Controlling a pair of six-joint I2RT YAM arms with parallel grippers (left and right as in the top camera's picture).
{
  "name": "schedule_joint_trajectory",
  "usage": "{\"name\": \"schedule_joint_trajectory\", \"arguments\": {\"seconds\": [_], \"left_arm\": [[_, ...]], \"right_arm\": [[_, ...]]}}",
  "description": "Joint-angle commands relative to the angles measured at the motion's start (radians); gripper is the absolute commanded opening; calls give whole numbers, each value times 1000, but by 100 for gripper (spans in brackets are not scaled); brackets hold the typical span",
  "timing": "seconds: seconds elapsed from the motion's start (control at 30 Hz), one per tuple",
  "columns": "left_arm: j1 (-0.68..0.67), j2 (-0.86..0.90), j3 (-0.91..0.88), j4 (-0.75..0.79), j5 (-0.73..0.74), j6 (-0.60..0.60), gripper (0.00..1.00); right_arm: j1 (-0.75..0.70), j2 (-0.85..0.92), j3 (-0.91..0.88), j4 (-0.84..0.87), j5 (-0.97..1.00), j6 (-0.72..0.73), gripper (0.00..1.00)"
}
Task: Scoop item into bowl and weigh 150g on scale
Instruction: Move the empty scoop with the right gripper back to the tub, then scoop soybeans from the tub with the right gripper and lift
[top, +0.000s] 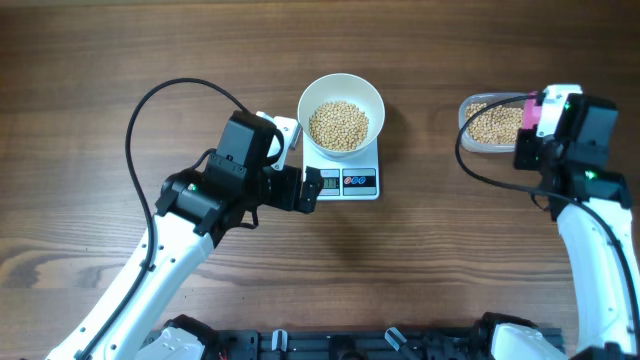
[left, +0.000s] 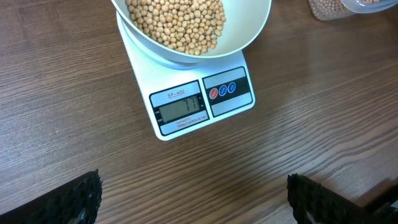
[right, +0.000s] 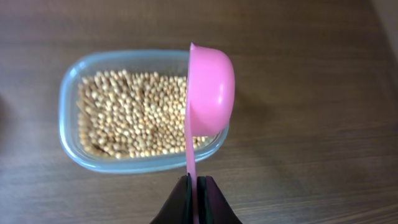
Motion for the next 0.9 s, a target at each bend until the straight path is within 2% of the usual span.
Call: {"name": "schedule_joint_trajectory", "arguments": {"seconds": [0.0, 0.4, 0.73, 0.87], "left_arm": [[-3, -9, 1, 2, 5, 16, 100], [-3, -9, 1, 2, 5, 16, 100], [-3, -9, 1, 2, 5, 16, 100], [-3, -9, 1, 2, 5, 16, 100]], "right_arm": [[-1, 33, 8, 17, 30, -55, 4], [3, 122, 8, 27, -2, -55, 4], [2, 190, 8, 2, -192, -53, 4], [2, 189, 8, -3, -214, -9, 4]]}}
